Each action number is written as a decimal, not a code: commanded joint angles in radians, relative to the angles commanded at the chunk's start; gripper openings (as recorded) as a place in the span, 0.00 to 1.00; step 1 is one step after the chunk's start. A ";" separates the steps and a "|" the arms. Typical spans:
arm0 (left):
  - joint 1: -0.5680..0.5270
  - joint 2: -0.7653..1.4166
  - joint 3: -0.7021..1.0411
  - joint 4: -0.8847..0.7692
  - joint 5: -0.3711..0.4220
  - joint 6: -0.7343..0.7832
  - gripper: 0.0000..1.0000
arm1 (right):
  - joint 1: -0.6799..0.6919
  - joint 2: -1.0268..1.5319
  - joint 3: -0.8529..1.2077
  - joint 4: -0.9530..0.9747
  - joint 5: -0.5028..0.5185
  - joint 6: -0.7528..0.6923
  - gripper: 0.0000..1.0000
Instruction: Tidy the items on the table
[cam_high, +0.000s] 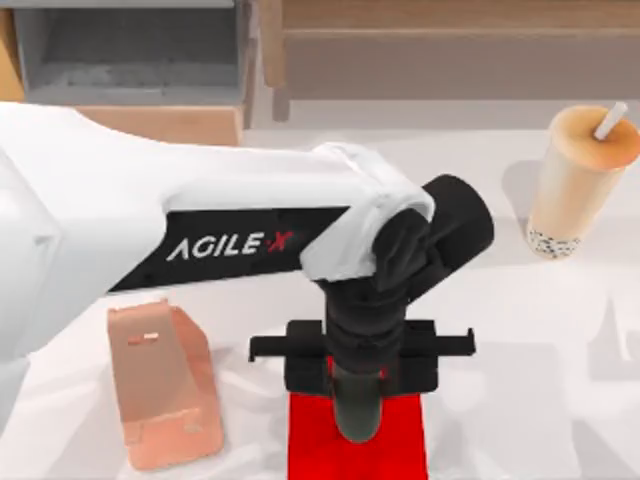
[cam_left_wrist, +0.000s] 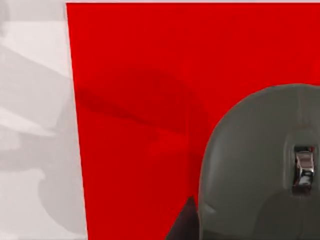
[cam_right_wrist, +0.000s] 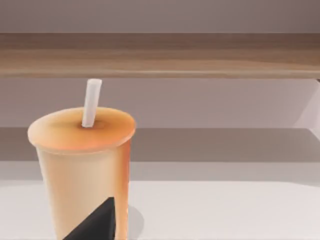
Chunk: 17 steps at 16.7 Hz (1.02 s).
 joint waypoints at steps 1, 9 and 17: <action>0.000 0.000 0.000 0.000 0.000 0.000 0.00 | 0.000 0.000 0.000 0.000 0.000 0.000 1.00; 0.000 0.015 -0.021 0.035 0.000 0.000 0.00 | 0.000 0.000 0.000 0.000 0.000 0.000 1.00; 0.000 0.015 -0.021 0.035 0.000 0.000 0.45 | 0.000 0.000 0.000 0.000 0.000 0.000 1.00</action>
